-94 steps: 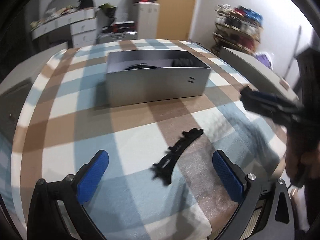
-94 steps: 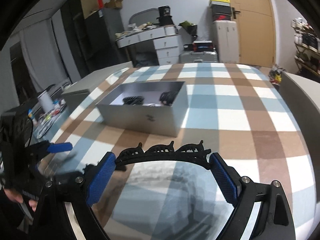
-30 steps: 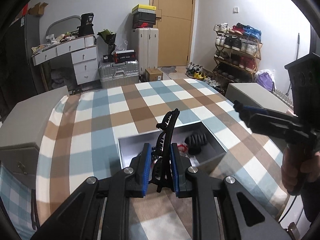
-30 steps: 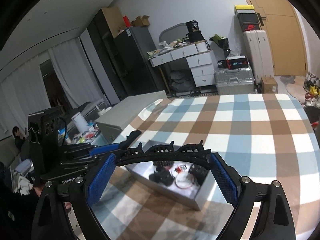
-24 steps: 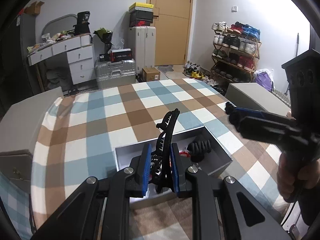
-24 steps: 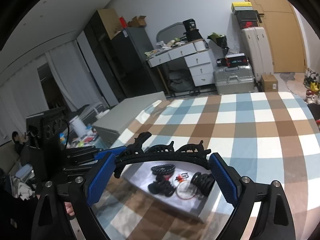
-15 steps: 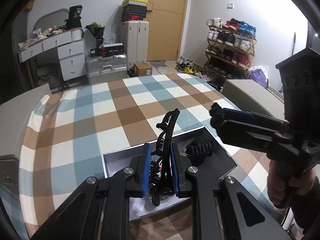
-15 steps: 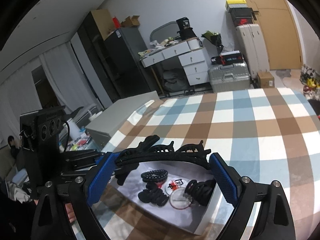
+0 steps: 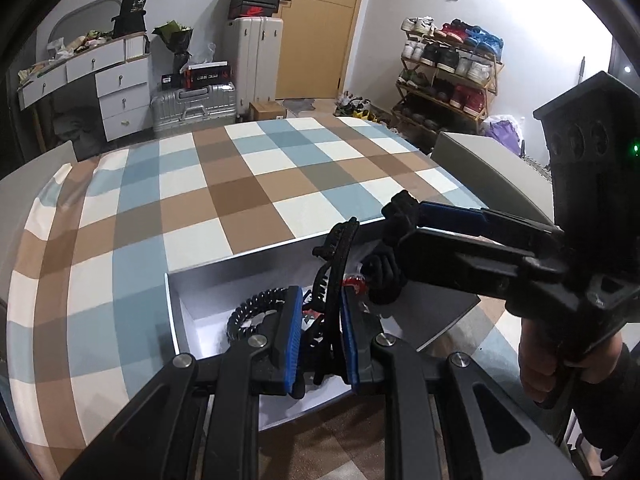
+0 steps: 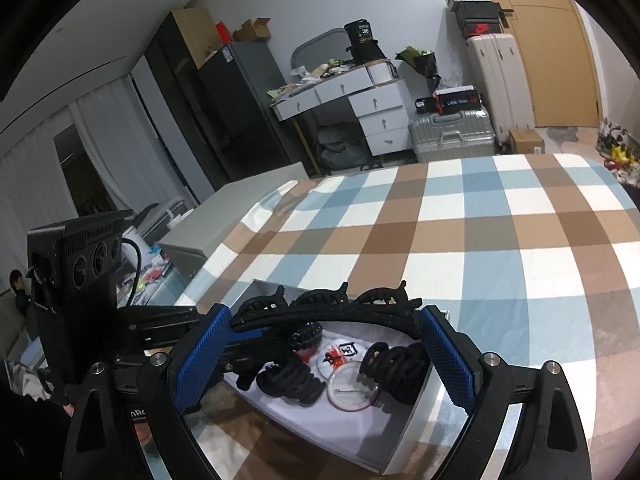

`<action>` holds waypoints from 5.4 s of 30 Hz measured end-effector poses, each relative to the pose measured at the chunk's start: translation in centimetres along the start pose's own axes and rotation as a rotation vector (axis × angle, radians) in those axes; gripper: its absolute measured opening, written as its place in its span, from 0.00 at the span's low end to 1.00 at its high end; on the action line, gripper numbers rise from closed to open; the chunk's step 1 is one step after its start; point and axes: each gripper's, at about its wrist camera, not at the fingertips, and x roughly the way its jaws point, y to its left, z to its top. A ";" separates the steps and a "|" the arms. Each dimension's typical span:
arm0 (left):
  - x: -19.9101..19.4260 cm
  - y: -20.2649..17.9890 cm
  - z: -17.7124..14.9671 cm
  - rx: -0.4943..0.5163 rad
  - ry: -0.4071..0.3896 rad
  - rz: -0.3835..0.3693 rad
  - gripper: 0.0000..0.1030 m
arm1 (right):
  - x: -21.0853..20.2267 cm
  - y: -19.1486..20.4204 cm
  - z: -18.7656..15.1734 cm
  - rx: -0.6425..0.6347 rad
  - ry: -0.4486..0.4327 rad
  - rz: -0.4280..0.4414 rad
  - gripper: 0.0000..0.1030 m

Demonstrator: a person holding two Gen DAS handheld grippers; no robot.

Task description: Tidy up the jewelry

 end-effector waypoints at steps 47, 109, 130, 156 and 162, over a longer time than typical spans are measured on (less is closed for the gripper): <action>-9.0 -0.6 -1.5 -0.121 -0.501 0.453 0.99 | -10.5 6.1 -1.8 -0.181 -0.478 -0.132 1.00; -6.4 -0.9 -6.0 -0.118 -0.506 0.506 0.99 | -6.9 5.1 -6.8 -0.270 -0.325 -0.357 1.00; -6.4 -0.7 -5.9 -0.121 -0.507 0.509 0.99 | -6.9 5.1 -6.8 -0.270 -0.325 -0.357 1.00; -6.3 -0.7 -5.9 -0.122 -0.507 0.509 0.99 | -6.9 5.1 -6.8 -0.270 -0.326 -0.357 1.00; -6.3 -0.7 -5.9 -0.122 -0.507 0.509 0.99 | -6.8 5.1 -6.8 -0.270 -0.325 -0.357 1.00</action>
